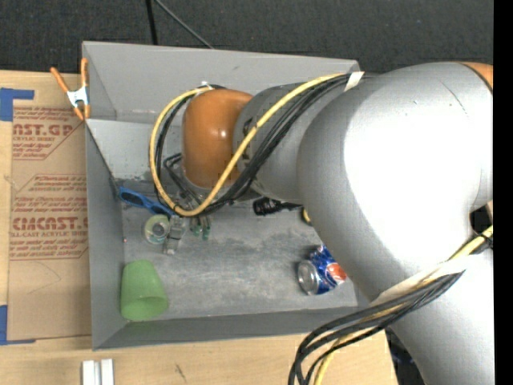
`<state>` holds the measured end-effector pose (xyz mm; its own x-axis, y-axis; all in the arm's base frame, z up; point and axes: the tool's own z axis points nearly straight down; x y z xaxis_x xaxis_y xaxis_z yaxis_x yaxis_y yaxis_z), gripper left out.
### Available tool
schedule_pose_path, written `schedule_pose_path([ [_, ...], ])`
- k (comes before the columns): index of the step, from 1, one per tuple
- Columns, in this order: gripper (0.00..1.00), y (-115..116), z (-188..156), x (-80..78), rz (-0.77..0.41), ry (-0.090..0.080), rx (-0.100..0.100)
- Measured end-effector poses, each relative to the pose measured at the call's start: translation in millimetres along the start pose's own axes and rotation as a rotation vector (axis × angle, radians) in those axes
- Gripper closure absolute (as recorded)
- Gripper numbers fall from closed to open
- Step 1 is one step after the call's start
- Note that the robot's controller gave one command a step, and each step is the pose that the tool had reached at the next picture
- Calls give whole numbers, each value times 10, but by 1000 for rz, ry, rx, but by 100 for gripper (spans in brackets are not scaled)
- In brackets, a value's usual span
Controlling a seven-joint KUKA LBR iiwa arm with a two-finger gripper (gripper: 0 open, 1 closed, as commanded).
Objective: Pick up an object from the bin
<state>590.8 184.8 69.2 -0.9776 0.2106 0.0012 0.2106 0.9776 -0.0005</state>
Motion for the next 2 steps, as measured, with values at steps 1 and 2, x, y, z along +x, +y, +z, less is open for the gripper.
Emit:
schedule_pose_path([
  [1, 100, 244, -838, 22, -17, -9, -7],
  [2, 100, 148, -1625, 172, -25, -8, -6],
])
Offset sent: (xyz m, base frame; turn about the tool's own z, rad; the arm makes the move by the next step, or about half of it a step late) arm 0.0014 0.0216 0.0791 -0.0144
